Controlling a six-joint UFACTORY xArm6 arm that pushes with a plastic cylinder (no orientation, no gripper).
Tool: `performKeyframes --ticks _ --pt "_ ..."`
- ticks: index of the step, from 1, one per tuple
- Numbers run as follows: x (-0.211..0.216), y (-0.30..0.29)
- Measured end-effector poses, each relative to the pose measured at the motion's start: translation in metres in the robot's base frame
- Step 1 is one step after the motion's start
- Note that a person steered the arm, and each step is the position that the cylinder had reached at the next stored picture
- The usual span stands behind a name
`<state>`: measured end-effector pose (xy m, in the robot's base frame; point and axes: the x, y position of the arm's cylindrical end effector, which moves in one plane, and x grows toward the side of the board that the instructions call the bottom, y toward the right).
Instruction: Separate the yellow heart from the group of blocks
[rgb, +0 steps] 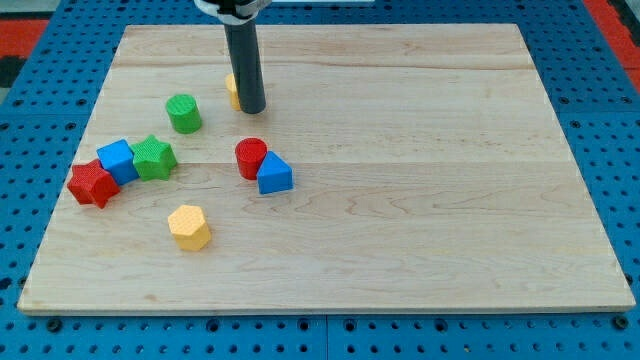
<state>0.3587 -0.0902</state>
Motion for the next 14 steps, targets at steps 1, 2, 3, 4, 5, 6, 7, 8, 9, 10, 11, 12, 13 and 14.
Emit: performKeyframes --ticks 1,2,3,4,5,6,7,8,9,10,11,12,13,14 --pt "-0.026 -0.027" --pt "-0.064 0.001" --pt "-0.076 -0.047" --pt "-0.090 -0.094" --pt "-0.116 -0.094" --pt "-0.118 -0.019" --pt "-0.118 0.030" --pt "-0.113 0.020" --pt "-0.102 0.022" --pt "-0.088 0.022" --pt "-0.078 0.037" --pt "-0.062 0.065" --pt "-0.056 0.070" --pt "-0.056 0.130"
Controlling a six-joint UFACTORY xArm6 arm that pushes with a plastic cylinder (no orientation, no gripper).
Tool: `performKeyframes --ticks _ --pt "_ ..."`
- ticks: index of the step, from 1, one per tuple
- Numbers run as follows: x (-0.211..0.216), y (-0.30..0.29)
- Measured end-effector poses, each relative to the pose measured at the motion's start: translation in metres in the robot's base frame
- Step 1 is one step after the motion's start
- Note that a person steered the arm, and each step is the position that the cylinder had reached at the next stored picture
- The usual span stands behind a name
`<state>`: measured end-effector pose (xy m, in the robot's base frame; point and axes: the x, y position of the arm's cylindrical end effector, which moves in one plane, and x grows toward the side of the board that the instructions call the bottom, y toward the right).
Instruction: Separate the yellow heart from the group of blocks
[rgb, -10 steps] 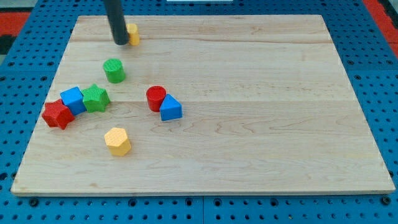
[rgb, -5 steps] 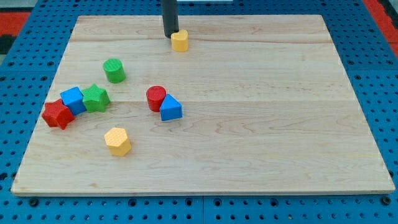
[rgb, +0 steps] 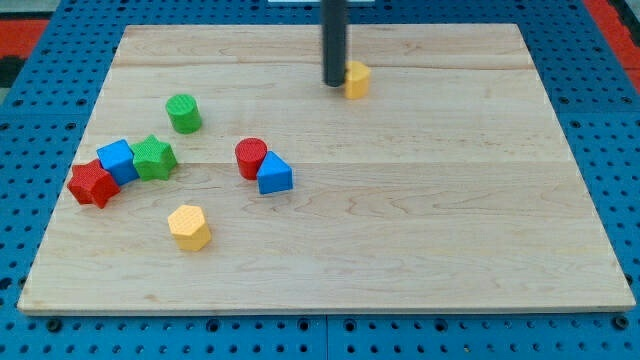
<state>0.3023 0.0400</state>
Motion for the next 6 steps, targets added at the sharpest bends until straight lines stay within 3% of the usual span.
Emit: performKeyframes --ticks 2,4,6 --pt "0.031 0.019" --pt "-0.020 0.094" --pt "-0.027 0.066"
